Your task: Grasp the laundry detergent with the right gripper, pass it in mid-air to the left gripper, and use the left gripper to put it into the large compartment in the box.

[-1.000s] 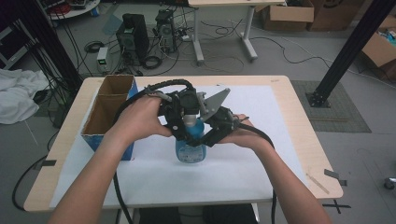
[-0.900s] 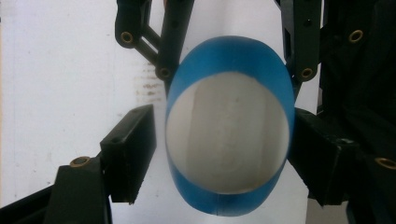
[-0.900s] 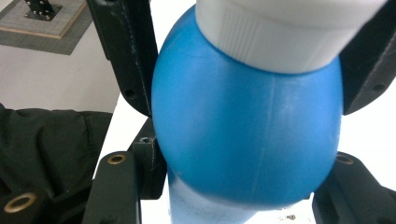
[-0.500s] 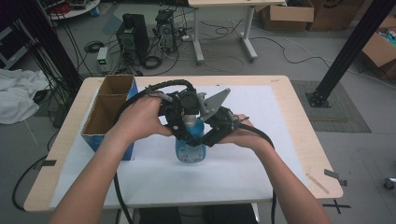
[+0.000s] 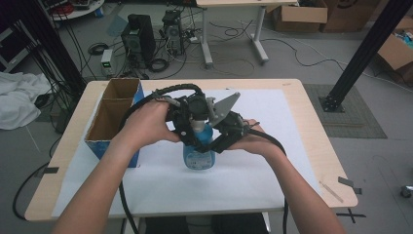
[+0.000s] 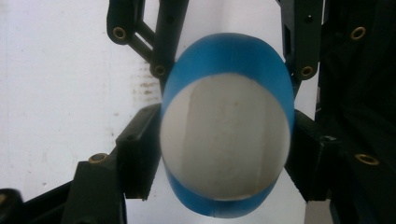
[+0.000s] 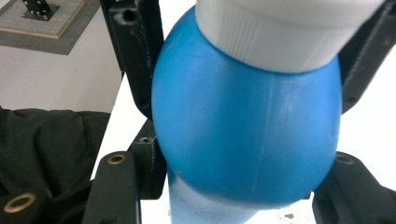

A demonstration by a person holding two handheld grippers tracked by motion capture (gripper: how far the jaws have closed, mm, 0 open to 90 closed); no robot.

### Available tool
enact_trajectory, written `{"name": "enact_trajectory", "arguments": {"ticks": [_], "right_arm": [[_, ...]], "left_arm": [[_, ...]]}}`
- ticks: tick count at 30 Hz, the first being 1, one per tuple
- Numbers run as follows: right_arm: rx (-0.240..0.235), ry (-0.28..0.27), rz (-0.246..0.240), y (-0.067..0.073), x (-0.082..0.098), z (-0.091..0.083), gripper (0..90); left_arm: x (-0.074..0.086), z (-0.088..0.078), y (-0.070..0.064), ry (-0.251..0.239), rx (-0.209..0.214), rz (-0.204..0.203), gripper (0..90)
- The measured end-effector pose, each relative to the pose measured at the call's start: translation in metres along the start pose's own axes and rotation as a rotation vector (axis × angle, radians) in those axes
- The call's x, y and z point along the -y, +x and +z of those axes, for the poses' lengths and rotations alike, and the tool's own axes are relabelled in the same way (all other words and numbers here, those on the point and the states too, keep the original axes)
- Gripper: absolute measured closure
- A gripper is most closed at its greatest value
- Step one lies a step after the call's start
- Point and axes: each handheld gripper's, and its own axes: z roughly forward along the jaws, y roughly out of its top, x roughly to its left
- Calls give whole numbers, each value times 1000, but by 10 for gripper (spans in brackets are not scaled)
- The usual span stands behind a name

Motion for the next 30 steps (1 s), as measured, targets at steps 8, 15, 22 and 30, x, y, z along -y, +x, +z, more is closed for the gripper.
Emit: {"name": "enact_trajectory", "arguments": {"ticks": [8,15,22,30], "right_arm": [[2,1,0,0,0,1,452],[-2,4,5,-1,0,1,451],[-3,10,17,-1,0,1,443],[12,-22,19,-7,1,-2,324]], "left_arm": [[1,1,0,3,4,-5,377],[2,1,1,0,11,-4,381],[3,1,2,-4,12,-10,384],[7,0,6,11,14,-33,385]]}}
